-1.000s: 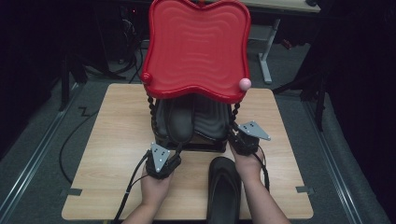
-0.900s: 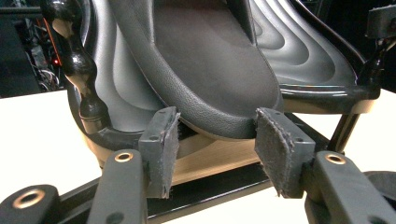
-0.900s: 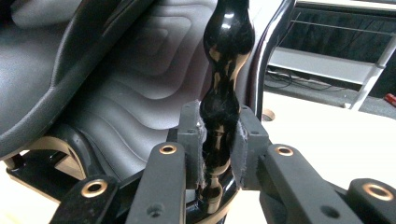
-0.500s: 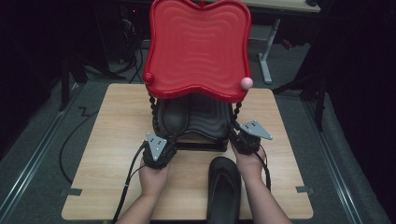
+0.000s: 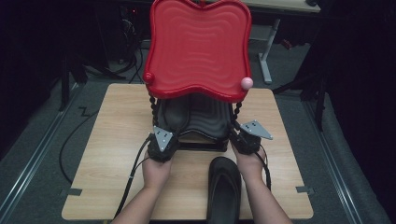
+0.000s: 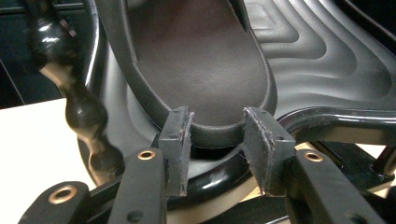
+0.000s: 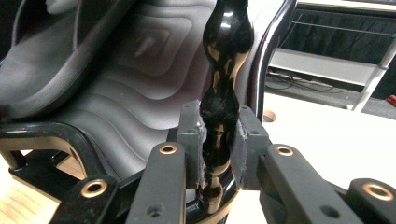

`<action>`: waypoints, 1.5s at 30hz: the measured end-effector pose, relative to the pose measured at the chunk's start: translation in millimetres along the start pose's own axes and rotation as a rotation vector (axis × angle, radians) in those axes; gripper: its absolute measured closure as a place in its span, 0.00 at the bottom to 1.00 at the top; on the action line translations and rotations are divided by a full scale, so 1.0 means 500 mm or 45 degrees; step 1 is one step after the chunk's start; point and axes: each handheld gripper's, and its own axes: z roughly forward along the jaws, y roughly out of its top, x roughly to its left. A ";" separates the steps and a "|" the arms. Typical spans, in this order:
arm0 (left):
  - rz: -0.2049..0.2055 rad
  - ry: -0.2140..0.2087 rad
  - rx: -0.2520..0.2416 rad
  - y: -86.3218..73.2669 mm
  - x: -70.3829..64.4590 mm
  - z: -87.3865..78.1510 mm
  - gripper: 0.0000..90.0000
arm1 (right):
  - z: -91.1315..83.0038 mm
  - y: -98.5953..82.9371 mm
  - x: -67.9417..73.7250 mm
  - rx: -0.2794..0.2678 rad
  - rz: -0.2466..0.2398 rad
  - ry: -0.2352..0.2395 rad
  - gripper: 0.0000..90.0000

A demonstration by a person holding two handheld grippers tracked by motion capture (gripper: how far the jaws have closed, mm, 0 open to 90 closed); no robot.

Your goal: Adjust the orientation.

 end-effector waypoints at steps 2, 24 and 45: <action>-0.005 0.004 -0.003 0.001 0.001 -0.001 0.68 | 0.000 0.000 -0.001 -0.002 -0.001 0.003 0.84; -0.031 -0.078 0.062 -0.003 0.017 -0.072 0.57 | 0.007 0.003 -0.021 0.003 0.018 -0.024 0.84; 0.055 -0.014 0.172 0.025 0.166 -0.234 0.53 | -0.135 -0.070 -0.001 0.118 0.042 0.031 0.58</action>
